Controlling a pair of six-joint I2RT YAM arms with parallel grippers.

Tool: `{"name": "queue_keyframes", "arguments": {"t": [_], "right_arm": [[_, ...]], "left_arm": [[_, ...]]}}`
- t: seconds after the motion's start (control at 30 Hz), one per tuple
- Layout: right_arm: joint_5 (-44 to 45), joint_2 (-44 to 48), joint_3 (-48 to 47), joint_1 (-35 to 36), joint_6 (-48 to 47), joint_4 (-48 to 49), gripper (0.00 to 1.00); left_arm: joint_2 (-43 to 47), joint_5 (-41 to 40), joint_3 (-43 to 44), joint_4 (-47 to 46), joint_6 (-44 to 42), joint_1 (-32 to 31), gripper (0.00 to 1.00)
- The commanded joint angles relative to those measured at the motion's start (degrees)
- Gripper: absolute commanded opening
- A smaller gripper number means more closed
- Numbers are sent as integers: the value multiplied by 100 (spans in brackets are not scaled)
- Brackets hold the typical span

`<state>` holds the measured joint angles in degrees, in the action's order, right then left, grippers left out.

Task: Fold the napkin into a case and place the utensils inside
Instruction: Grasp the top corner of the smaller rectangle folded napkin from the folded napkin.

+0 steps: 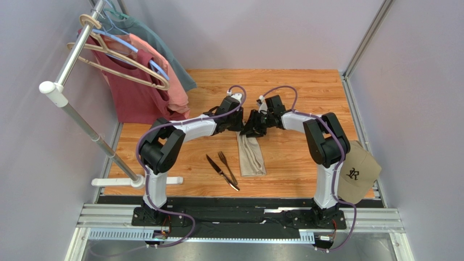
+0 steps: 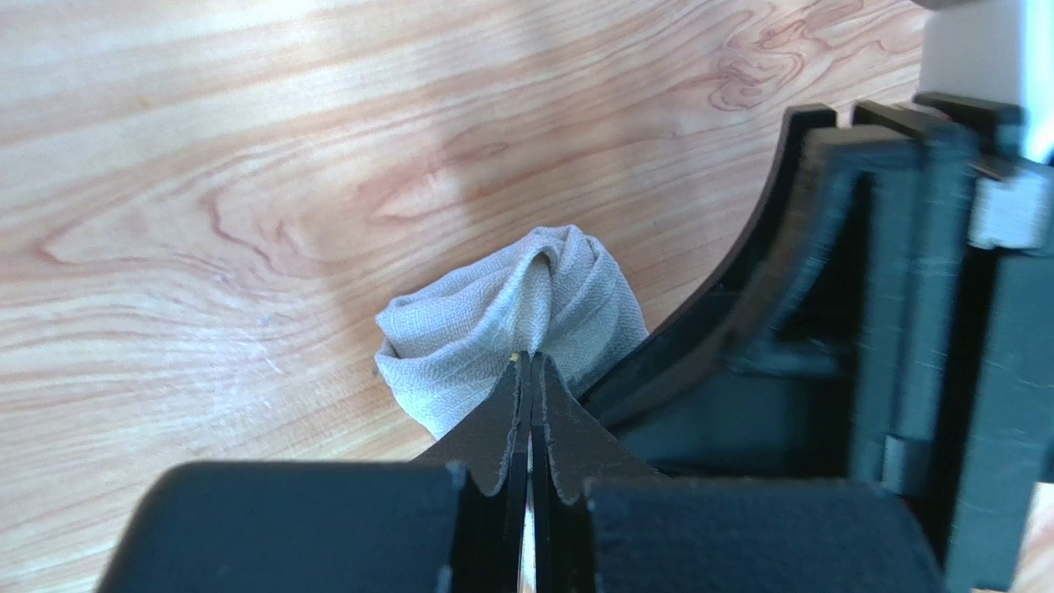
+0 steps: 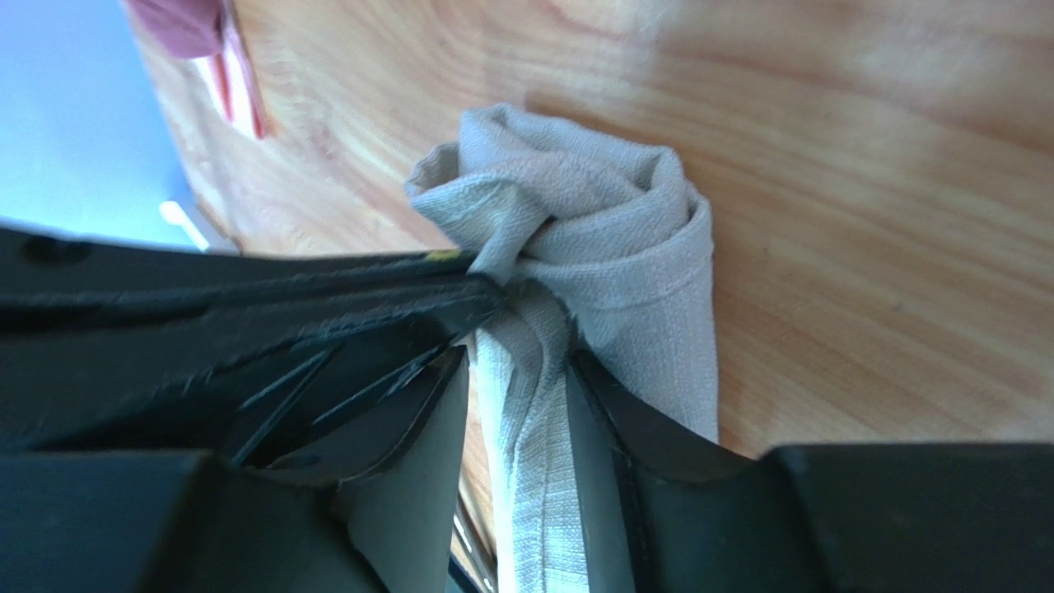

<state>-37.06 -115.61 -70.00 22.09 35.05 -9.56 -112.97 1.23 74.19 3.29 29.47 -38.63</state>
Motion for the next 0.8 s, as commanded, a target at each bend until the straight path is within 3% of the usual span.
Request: {"name": "queue_keyframes", "arguments": {"t": [0.0, 0.13, 0.3, 0.47, 0.67, 0.77], "right_arm": [[-617, 355, 328, -90, 571, 1278, 42], [-732, 434, 653, -205, 863, 1772, 42], [-856, 285, 830, -328, 1162, 2187, 17], [-856, 145, 909, -336, 1294, 2371, 4], [-891, -145, 821, -153, 1330, 2425, 2], [-716, -234, 593, -12, 1058, 1890, 2]], "left_arm": [[258, 369, -116, -250, 357, -39, 0], [319, 377, -186, -285, 384, -39, 0], [363, 527, -247, -294, 497, -39, 0], [398, 650, -265, -294, 507, -39, 0], [363, 913, -221, -487, 621, -48, 0], [319, 993, -238, -479, 752, -48, 0]]}}
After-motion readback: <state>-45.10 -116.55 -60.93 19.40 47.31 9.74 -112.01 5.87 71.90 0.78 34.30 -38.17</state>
